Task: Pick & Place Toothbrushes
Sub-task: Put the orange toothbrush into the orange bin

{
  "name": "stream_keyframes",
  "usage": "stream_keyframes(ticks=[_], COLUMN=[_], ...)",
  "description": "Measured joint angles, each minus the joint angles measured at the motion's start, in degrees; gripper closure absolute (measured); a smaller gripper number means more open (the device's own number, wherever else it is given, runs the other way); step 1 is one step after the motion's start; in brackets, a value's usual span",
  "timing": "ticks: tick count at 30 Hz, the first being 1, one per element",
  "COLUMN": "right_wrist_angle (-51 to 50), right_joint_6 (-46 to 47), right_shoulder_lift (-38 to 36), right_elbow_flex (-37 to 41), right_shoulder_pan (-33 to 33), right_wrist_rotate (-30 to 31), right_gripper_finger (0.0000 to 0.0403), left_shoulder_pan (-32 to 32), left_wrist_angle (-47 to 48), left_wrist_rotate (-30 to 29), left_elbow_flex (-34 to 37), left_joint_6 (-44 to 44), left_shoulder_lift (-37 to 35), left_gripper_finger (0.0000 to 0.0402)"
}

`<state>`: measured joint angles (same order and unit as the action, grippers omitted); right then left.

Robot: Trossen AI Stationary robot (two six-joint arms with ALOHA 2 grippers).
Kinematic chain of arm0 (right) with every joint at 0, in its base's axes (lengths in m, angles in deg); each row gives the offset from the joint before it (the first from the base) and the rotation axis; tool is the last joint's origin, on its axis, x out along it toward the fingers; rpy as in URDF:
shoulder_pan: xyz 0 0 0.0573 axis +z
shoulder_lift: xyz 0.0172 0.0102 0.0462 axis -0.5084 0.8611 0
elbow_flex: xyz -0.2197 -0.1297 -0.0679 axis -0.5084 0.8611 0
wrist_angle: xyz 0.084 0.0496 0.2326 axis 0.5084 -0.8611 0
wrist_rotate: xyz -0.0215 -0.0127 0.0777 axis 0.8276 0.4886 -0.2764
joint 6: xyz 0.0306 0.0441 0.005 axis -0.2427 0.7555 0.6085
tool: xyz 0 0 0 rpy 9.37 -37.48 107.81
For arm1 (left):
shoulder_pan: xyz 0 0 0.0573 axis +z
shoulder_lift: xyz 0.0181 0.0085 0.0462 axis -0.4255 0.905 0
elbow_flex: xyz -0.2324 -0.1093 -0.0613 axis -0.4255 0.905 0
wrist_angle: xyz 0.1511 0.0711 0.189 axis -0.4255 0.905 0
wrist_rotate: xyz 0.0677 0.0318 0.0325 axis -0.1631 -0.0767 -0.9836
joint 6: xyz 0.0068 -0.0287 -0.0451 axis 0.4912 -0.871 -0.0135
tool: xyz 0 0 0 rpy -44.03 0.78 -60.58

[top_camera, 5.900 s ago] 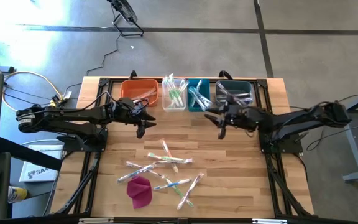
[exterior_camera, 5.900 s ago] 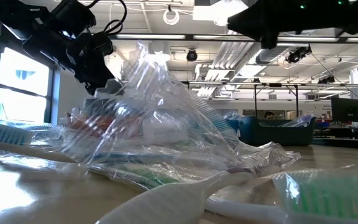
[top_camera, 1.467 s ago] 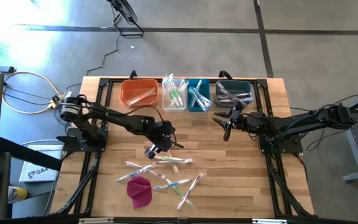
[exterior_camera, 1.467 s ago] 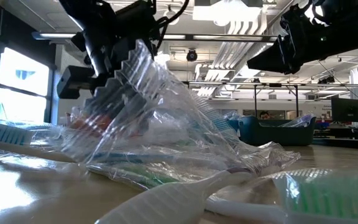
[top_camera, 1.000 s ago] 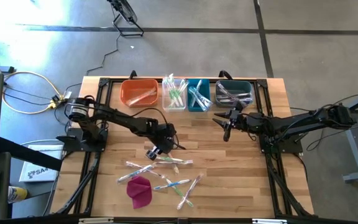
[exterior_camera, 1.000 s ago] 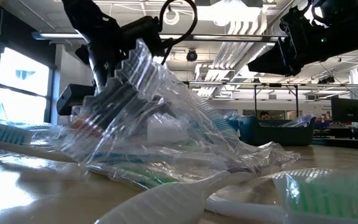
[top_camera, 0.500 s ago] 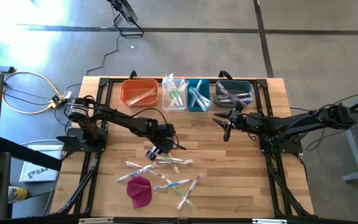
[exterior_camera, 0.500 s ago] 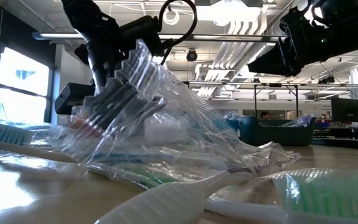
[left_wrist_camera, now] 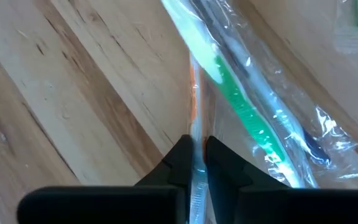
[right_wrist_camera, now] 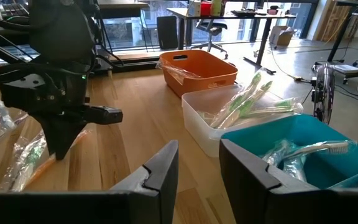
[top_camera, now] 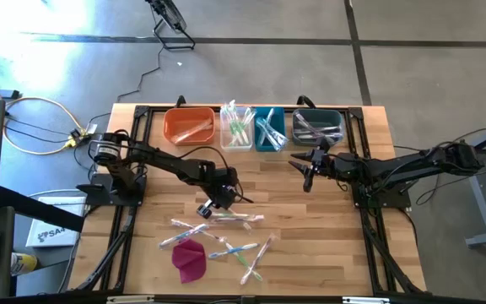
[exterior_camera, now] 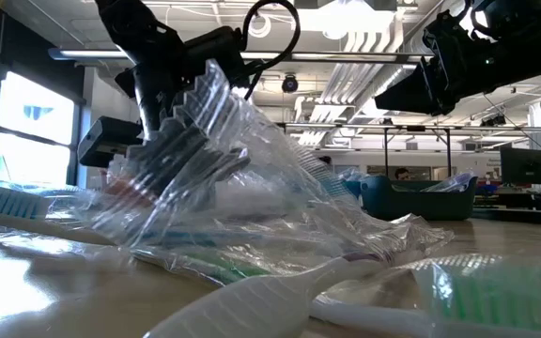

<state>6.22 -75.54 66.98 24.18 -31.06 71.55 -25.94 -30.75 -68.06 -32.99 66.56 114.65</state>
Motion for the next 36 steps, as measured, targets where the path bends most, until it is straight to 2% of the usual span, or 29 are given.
stream_keyframes(ticks=[6, 10, 16, 21, 24, 32, 36], right_wrist_angle=[0.00, 0.00, 0.00, 0.00, -0.01, -0.01, 0.00], right_joint_6=[0.00, 0.00, 0.00, 0.00, 0.00, 0.03, 1.45], right_shoulder_lift=[0.00, 0.00, 0.00, 0.00, 0.00, 0.00, 0.00], right_elbow_flex=[0.00, 0.00, 0.00, 0.00, 0.00, 0.00, 0.00], right_shoulder_pan=[-0.01, -0.01, 0.01, 0.01, 0.01, -0.01, 0.01], right_wrist_rotate=[0.00, 0.01, 0.00, 0.00, 0.00, 0.00, 0.00], right_gripper_finger=[0.0293, 0.0293, 0.0293, 0.0293, 0.0293, 0.0293, 0.0293], left_shoulder_pan=[0.02, 0.02, 0.00, -0.02, 0.00, 0.00, 0.00], left_wrist_angle=[3.23, 5.26, 5.55, 6.48, 6.94, 10.70, 13.98], left_wrist_rotate=[0.00, -2.11, -11.59, -24.39, -30.15, -33.90, -38.18], left_elbow_flex=[-3.62, -7.15, -11.24, -13.78, -14.24, -14.31, -14.31], left_joint_6=[-0.15, -0.23, -0.86, -4.93, -8.55, -14.55, -16.47], left_shoulder_lift=[0.02, -0.02, -0.02, -0.04, -0.07, -0.09, -0.12], left_gripper_finger=[0.0387, 0.0387, 0.0384, 0.0383, 0.0382, 0.0381, 0.0381])
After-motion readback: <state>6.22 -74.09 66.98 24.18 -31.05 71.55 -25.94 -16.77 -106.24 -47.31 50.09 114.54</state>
